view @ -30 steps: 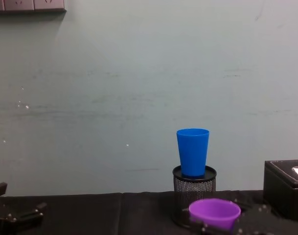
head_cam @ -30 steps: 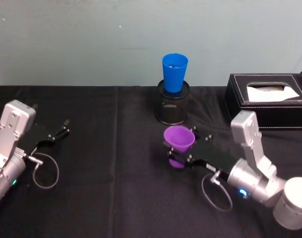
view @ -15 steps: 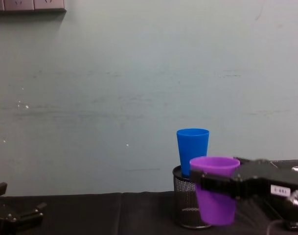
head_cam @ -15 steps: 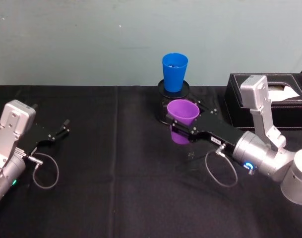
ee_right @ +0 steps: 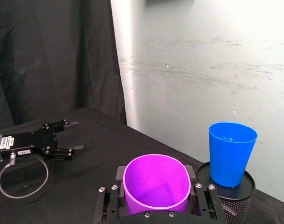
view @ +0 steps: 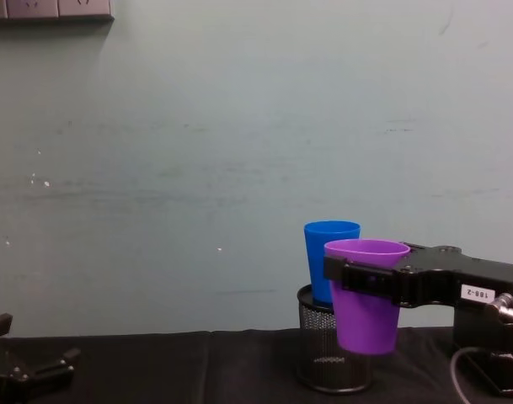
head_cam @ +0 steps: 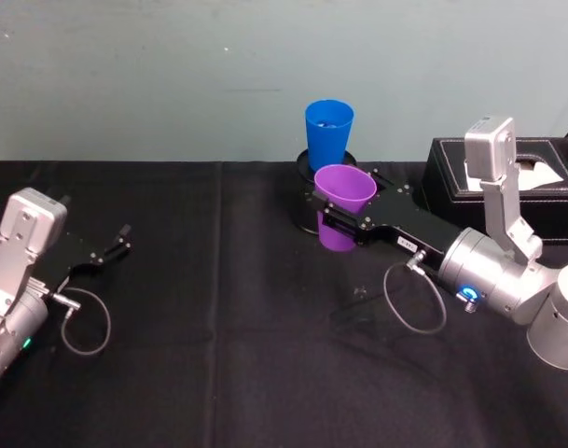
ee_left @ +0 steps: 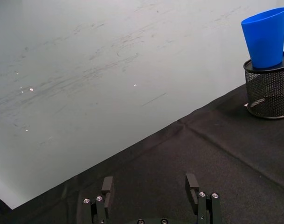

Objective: Pick up one cup with a gripper and tap it against the other cup.

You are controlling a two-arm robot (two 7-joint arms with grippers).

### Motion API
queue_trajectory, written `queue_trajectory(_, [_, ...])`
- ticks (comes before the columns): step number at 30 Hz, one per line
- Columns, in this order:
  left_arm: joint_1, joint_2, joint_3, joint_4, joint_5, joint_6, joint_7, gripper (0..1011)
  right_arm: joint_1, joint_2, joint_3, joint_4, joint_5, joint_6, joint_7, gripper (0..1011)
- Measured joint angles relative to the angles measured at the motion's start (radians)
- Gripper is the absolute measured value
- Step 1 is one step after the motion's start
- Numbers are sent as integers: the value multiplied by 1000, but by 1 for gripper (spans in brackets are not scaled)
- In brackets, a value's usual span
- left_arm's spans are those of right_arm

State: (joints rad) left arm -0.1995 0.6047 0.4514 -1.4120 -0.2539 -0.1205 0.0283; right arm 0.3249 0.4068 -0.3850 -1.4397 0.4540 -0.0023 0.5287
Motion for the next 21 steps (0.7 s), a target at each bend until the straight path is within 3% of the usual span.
queue_trajectory(21, [0, 0, 0, 0, 0, 0, 0, 1000, -2, -1, -2, 2, -11, -2, 0, 735])
